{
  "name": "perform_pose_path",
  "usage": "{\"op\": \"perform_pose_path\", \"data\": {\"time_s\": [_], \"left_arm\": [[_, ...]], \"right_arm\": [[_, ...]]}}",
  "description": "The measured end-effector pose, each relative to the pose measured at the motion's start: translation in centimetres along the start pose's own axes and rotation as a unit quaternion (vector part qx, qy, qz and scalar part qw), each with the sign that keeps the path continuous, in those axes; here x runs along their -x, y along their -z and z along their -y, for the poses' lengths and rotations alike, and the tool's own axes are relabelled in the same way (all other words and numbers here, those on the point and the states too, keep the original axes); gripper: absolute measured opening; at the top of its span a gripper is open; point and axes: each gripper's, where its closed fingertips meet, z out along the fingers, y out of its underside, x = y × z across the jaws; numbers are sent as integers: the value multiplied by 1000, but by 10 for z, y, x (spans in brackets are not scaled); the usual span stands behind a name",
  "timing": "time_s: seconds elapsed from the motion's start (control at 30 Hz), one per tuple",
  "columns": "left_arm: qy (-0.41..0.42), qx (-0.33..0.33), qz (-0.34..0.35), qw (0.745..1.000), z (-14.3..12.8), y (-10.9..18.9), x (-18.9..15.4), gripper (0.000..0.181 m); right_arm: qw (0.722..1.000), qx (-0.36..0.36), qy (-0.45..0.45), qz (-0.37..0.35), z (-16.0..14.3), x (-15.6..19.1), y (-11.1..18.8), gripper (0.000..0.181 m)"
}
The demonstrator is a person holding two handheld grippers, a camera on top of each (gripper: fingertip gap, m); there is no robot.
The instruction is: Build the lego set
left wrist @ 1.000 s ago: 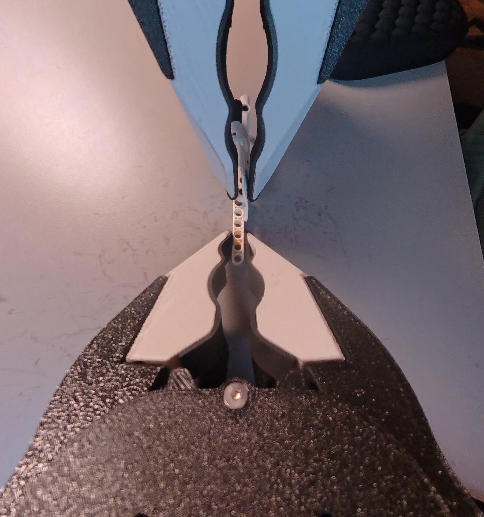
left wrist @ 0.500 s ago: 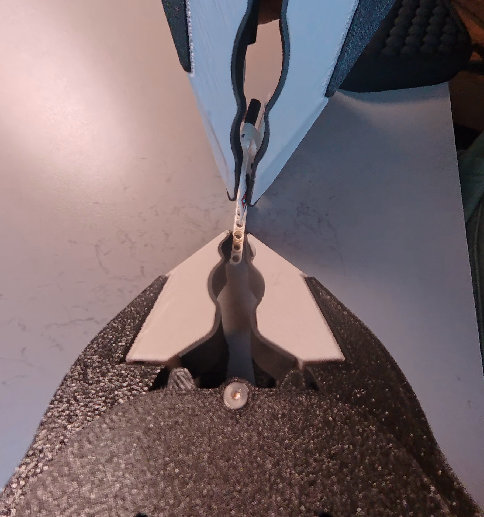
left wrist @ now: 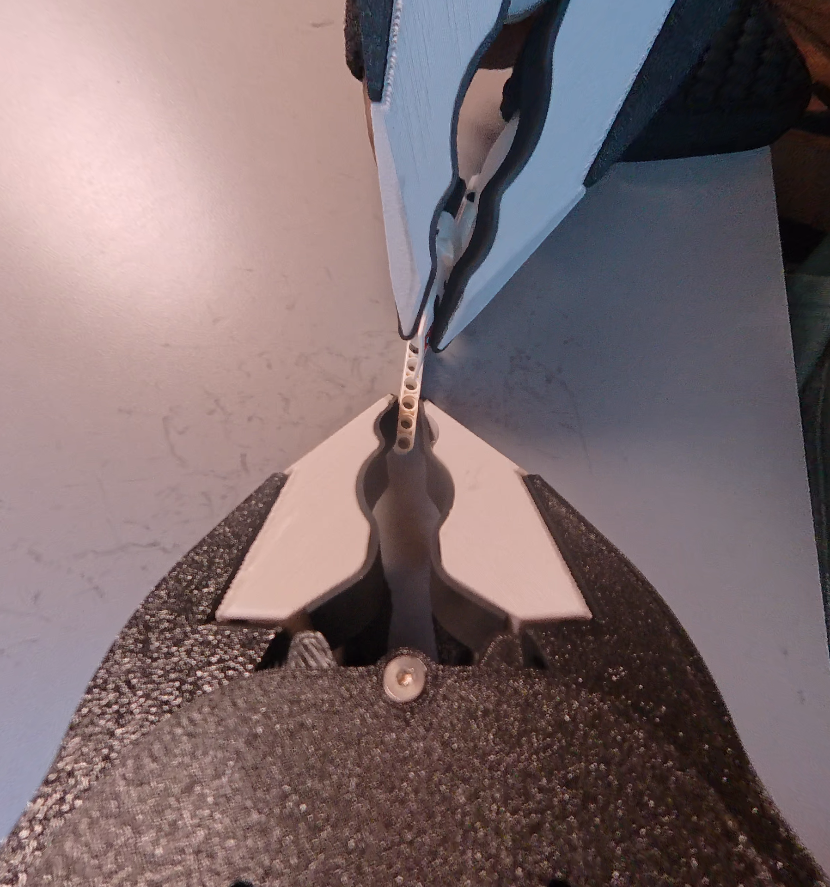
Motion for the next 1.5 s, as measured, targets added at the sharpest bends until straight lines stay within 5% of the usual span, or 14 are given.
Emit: {"op": "perform_pose_path", "data": {"time_s": [1.5], "left_arm": [[-8,-11,0,1000,0,1,0,15]], "right_arm": [[997,-59,-47,26,1,-4,-1,6]]}}
